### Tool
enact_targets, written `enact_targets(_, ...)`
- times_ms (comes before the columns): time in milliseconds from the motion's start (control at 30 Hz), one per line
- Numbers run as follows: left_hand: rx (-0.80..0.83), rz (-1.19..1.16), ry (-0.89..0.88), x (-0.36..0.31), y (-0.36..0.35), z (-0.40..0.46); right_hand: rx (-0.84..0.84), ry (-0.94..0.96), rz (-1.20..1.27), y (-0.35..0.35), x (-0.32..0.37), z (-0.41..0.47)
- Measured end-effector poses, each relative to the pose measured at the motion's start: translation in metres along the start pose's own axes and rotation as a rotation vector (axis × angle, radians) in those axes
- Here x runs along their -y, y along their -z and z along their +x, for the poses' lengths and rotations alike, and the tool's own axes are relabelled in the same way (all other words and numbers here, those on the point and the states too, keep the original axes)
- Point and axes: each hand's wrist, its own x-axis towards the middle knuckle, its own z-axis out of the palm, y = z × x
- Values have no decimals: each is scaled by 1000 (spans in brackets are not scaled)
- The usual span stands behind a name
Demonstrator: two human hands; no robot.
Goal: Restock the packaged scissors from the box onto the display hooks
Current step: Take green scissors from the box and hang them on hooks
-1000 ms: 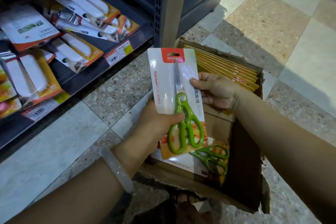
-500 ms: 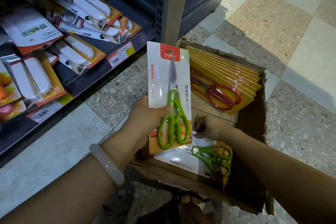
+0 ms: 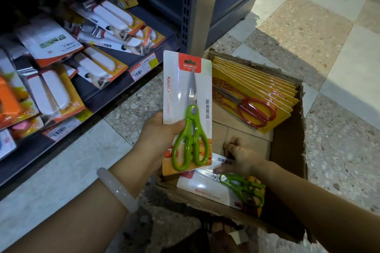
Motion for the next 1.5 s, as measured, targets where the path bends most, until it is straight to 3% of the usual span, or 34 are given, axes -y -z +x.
enact_targets(133,-4,10,-9,1,3,-2,33,6,62,7,2,5)
enact_targets(300,4,-28,-18,-1,3,-2,265,52,372,14,2,6)
enact_targets(400,13,-80,-53,-8,9,-2,211,54,487,37,-6,-7)
enact_targets(533,15,-166,-110,-32,23,-4,137,86,1028,90,-21,-23)
enact_targets(600,24,-219,-160,-51,30,-6,117,165,1164,119,-18,-26)
enact_targets(833,-20,-301,-379,-131,61,-15,-247,383,1371,196,93,-29)
enact_targets(967,-168,-307,-514,-161,86,-31,-344,500,1365,225,158,-33)
enact_targets(1200,-369,-365,-621,-172,129,-63,-311,672,1374,245,228,-33)
enact_targets(1500,-504,-328,-684,-175,167,-73,-286,798,1431,269,287,-28)
